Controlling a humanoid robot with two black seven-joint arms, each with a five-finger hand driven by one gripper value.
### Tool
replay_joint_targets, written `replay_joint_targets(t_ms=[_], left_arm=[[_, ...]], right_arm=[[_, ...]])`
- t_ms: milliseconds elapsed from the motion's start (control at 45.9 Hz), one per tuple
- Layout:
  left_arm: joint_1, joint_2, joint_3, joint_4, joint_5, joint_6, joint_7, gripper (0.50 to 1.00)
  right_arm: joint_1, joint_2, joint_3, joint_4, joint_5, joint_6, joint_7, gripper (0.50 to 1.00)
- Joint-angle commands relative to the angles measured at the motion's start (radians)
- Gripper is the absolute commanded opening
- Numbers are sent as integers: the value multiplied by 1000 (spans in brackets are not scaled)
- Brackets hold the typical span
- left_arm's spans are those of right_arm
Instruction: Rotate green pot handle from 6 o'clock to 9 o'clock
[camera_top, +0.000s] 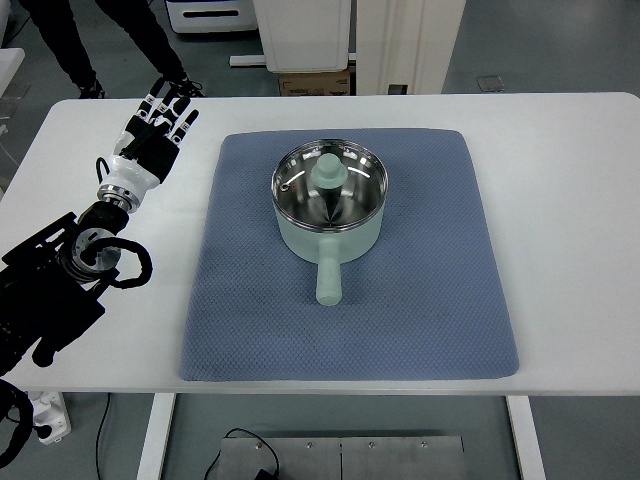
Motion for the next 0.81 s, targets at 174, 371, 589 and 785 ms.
replay_joint_targets(t_ms=[174,371,589,785], left_arm=[[-1,10,2,2,8,0,0,1000],[-5,10,2,2,8,0,-3,1000],[-9,7,2,0,8,-1,0,1000],[-11,8,2,2,8,3,0,1000]], right_arm=[[0,0,0,0,0,0,0,1000],[0,0,0,0,0,0,0,1000],[0,0,0,0,0,0,0,1000],[0,0,0,0,0,0,0,1000]])
